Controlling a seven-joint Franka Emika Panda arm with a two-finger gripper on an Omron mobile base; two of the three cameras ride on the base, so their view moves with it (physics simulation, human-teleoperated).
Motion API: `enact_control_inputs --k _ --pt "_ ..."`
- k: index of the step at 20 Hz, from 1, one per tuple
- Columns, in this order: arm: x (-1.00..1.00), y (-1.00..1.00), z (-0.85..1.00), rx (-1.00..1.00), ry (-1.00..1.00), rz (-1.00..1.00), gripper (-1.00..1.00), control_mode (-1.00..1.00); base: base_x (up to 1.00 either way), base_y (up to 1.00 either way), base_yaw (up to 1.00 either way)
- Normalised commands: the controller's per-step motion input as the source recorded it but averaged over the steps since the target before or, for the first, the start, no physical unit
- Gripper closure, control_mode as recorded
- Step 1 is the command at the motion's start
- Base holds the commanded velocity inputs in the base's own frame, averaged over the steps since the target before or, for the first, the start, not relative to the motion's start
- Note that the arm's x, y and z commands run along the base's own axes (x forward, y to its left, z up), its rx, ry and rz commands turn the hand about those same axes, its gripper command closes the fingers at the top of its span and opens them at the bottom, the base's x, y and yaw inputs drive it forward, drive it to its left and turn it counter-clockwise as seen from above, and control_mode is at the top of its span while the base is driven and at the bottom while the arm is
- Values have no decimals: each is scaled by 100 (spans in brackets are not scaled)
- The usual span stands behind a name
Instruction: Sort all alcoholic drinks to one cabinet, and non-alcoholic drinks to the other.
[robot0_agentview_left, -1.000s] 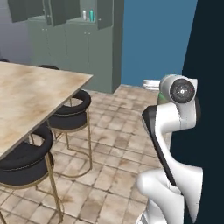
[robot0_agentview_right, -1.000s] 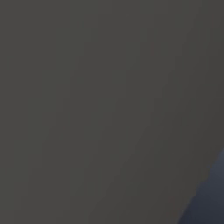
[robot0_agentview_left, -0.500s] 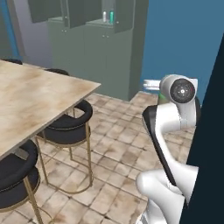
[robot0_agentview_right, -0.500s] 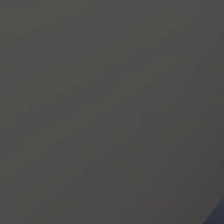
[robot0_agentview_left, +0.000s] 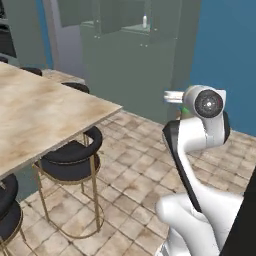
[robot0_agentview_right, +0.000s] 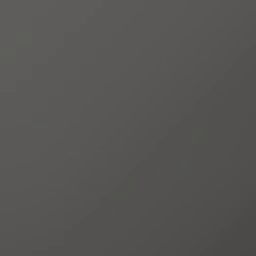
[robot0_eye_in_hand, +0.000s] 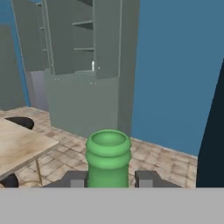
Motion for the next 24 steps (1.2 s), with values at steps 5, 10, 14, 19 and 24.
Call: enact_control_inputs --k 5,10,14,19,24 --pt "0 0 0 0 0 0 100 100 61 -66 35" --pt "0 0 0 0 0 0 100 100 60 -66 35" --pt "0 0 0 0 0 0 100 100 60 -63 35" --pt "0 0 0 0 0 0 100 100 62 -60 35" --pt "0 0 0 0 0 0 100 100 61 -61 36"
